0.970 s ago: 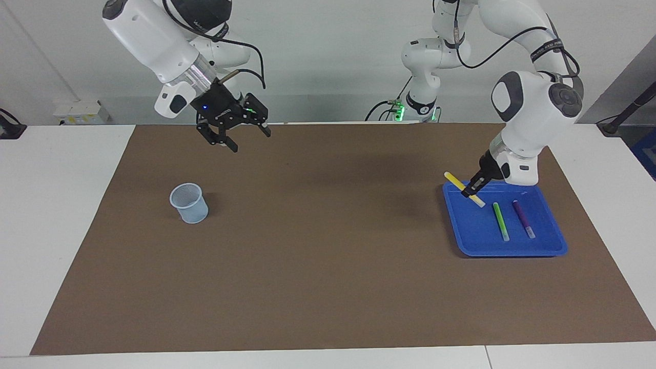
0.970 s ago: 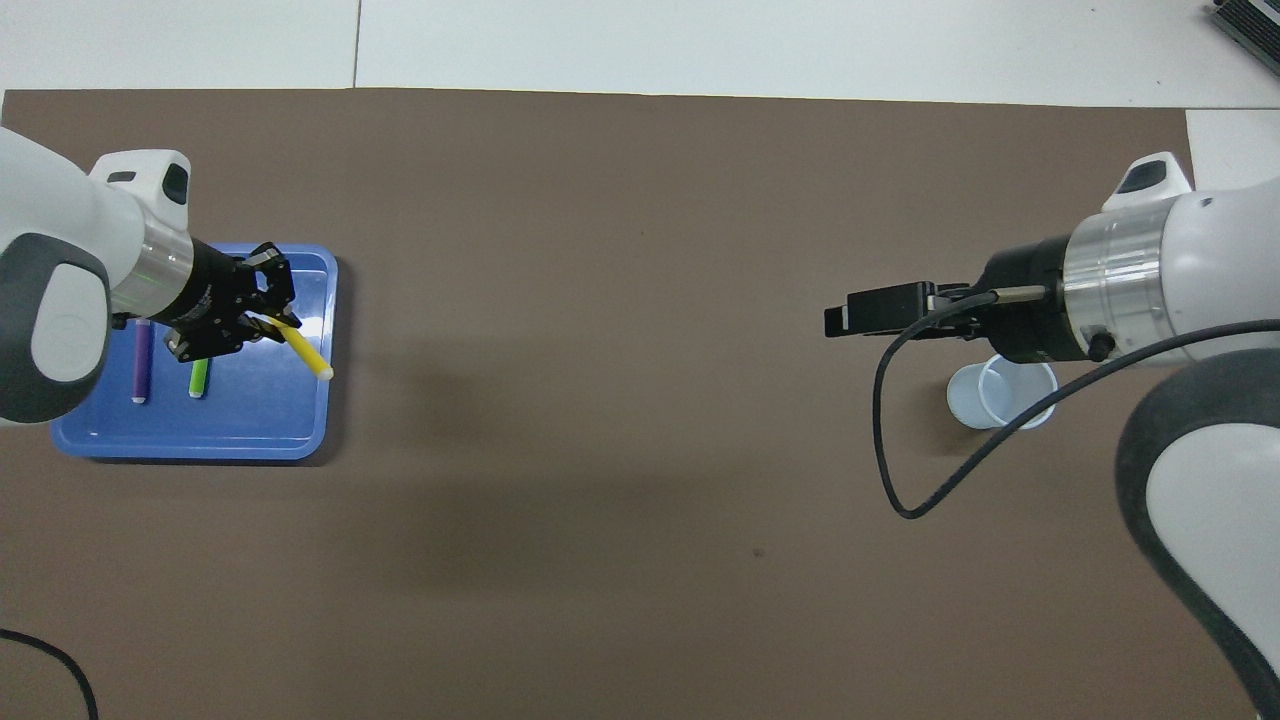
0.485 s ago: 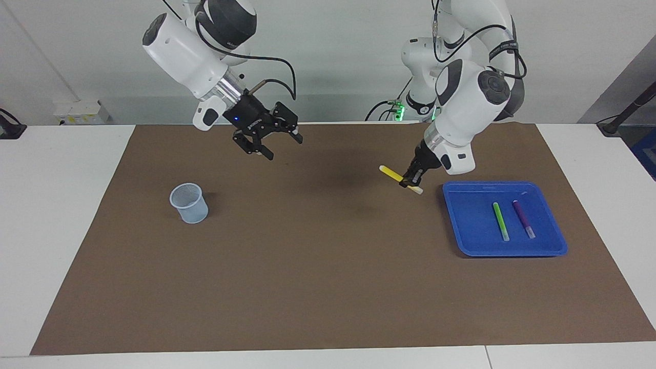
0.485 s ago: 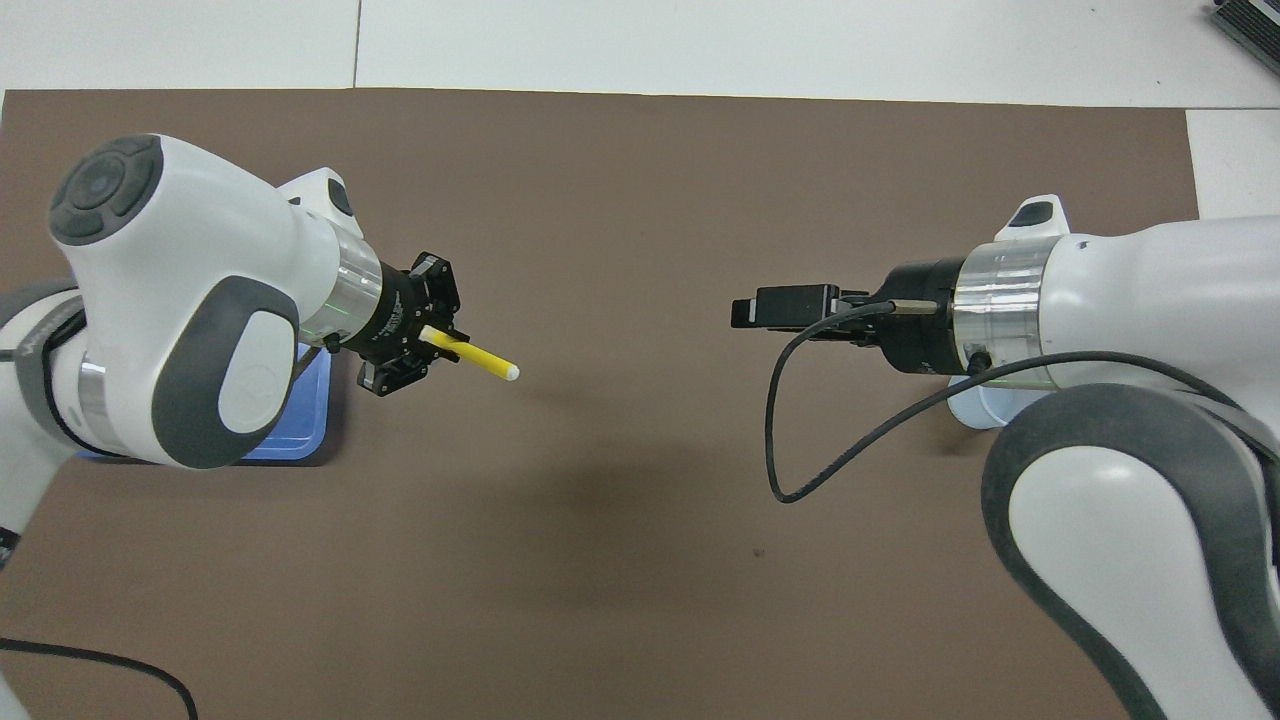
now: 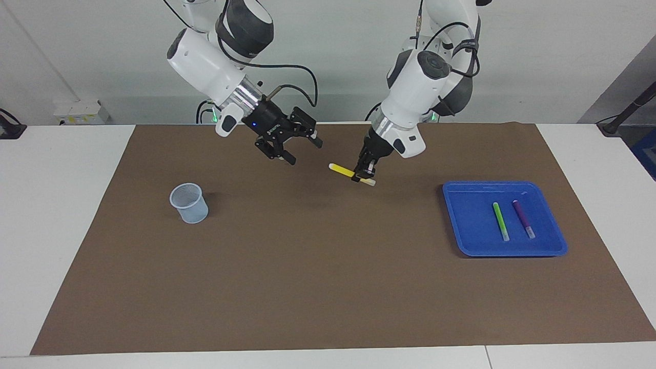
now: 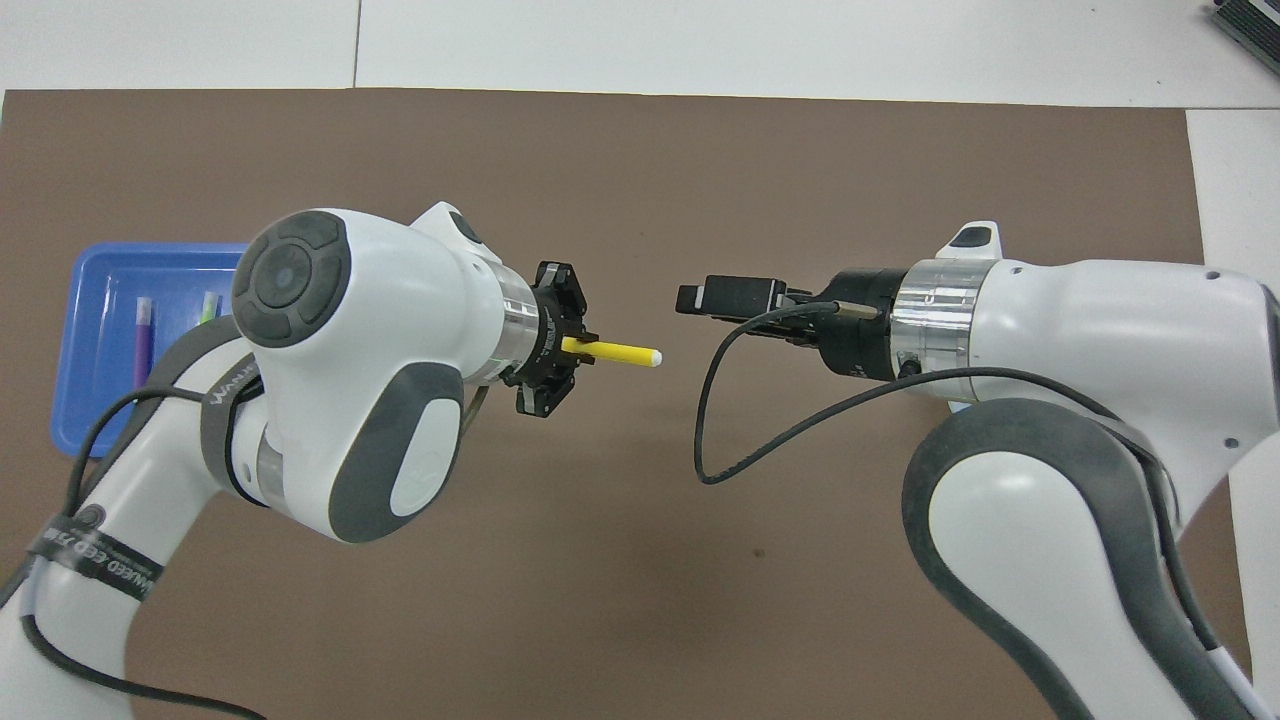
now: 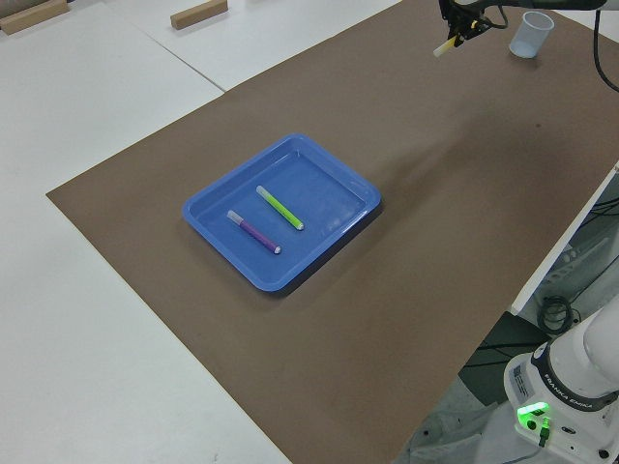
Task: Transfer and insert pens with both arms
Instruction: 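Lift the yellow pen toward the right gripper while the right gripper approaches, then close the right gripper on the yellow pen and open the left gripper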
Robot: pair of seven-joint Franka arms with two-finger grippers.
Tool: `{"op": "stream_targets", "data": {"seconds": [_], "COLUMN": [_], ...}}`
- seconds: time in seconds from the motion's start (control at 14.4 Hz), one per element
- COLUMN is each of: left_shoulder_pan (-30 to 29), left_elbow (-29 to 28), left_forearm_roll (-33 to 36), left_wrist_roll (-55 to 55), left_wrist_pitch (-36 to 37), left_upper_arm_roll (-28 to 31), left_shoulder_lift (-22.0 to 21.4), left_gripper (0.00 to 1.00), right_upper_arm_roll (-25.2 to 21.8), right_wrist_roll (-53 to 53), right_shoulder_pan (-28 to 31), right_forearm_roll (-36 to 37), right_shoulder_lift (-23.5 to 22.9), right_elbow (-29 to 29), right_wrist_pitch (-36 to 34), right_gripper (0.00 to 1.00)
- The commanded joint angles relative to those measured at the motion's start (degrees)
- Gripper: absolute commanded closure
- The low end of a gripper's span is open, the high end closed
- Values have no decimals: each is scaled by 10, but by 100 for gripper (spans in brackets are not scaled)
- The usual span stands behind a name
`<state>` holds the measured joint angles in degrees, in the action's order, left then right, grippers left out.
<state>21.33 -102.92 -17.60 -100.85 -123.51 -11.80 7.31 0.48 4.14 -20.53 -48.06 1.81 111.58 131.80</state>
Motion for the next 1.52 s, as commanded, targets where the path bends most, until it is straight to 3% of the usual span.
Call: {"op": "stream_targets", "data": {"seconds": [0.0, 0.42, 0.83, 1.11, 1.18, 1.46], "left_shoulder_pan": [13, 20, 29, 27, 26, 21], "left_elbow": [1, 0, -4, -6, -6, -11], "left_forearm_roll": [-18, -41, -41, -40, -40, -40], "left_wrist_roll": [-40, -82, -96, -93, -91, -86], "left_wrist_pitch": [-15, -30, -67, -67, -67, -69], "left_upper_arm_roll": [4, -7, -6, -6, -5, -4], "left_shoulder_lift": [-6, -28, -27, -28, -28, -29], "left_gripper": [100, 100, 100, 100, 100, 100], "right_upper_arm_roll": [5, 8, 8, 8, 8, 8], "right_wrist_roll": [-20, -36, -35, -35, -35, -38], "right_shoulder_pan": [0, -24, -25, -25, -24, -14], "right_forearm_roll": [-16, -16, -16, -16, -16, -14], "right_shoulder_lift": [-15, -44, -47, -47, -45, -46], "right_elbow": [4, 2, 0, -3, -4, -20], "right_wrist_pitch": [22, 63, 66, 58, 53, 12], "right_gripper": [8, 17, 46, 45, 36, 34]}}
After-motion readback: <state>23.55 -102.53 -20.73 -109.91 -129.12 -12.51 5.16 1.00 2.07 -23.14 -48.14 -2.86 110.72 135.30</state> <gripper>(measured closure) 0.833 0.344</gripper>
